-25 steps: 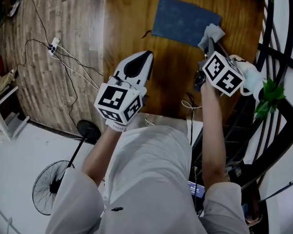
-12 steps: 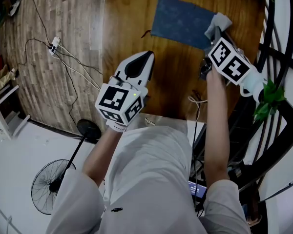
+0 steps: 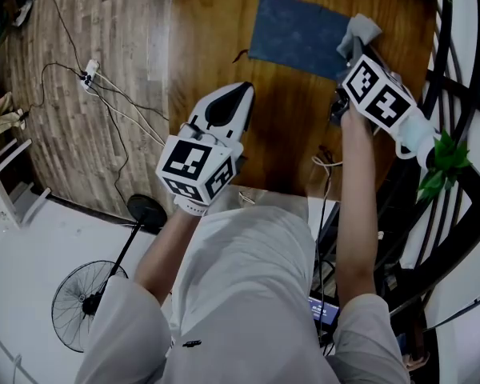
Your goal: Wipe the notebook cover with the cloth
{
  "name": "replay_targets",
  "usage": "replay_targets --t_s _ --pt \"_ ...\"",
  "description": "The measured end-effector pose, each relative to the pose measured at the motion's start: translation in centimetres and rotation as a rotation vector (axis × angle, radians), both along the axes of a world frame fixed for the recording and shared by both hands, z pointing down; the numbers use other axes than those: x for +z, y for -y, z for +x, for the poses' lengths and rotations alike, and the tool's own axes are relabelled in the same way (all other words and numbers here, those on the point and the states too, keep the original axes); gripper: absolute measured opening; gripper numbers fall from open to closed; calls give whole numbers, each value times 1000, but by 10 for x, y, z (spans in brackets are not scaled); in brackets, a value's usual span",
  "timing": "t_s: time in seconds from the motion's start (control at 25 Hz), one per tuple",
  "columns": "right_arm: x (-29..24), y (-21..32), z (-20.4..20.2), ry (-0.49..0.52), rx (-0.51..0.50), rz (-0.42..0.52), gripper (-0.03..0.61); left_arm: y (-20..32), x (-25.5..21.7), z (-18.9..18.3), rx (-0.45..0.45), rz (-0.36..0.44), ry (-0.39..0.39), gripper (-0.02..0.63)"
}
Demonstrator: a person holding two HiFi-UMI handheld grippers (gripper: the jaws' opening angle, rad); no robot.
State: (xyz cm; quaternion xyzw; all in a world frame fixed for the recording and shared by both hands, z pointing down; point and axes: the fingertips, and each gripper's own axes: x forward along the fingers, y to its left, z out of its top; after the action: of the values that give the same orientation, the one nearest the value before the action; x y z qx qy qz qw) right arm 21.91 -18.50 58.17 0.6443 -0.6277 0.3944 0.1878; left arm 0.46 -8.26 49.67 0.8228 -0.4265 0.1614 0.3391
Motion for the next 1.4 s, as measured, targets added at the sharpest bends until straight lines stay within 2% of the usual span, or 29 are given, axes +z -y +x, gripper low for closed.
replay_targets --t_s 1.0,1.4 --pt "0 17 -63 39 -46 10 34 8 4 -25 3 -6 -15 17" --pt "-2 20 -82 25 -50 12 34 12 4 -43 8 -12 -21 17"
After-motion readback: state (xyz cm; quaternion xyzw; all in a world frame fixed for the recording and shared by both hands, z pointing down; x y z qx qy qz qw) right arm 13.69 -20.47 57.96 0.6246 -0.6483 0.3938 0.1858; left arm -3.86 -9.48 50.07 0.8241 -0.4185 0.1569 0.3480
